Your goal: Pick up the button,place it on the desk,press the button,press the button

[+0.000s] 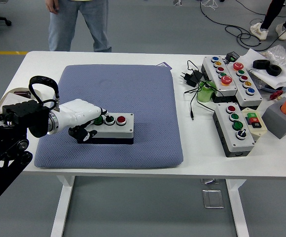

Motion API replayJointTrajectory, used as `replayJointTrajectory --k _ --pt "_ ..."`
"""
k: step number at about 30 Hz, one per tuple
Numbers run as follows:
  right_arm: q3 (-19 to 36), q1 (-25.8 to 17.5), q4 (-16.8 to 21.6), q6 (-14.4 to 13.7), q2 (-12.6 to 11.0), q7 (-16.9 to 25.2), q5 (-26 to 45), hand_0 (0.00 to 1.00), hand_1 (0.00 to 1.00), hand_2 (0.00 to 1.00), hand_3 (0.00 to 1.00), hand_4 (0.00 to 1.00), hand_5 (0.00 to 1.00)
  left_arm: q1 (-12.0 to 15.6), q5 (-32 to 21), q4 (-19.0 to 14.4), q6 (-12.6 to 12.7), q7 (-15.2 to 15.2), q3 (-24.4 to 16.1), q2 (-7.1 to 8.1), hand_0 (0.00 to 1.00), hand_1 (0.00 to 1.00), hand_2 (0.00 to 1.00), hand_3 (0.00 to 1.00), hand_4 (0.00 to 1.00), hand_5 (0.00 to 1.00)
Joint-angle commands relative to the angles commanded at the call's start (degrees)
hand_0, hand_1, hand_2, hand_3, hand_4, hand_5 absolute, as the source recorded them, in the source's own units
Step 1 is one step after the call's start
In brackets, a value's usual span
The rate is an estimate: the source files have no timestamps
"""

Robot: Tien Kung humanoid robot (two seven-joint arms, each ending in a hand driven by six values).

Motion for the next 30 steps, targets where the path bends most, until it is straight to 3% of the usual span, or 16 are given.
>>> replayJointTrajectory --k 8,19,30 --pt "0.07 -0.25 0.0 -0.01 0.01 -0.04 -0.17 0.631 0.476 0.53 0.583 0.263 0.01 0.17 0.0 -0.12 0.0 0.02 0.43 0.02 0.175 0.067 0.088 0.797 0.574 0.002" --pt "0.12 -0.6 0.0 0.01 -0.04 -0.1 -0.41 0.631 0.476 0.53 0.583 0.264 0.011 -0.12 0.0 -4.51 0.0 1.77 -1.09 -0.2 0.175 0.065 0.087 0.801 0.569 0.002" --pt "-0.12 -0.06 0.0 -0.02 -0.03 -0.01 -0.13 0.63 0.476 0.53 0.583 0.263 0.01 -1.68 0.0 -2.06 0.0 1.87 2.17 -1.72 0.172 0.066 0.086 0.812 0.561 0.002"
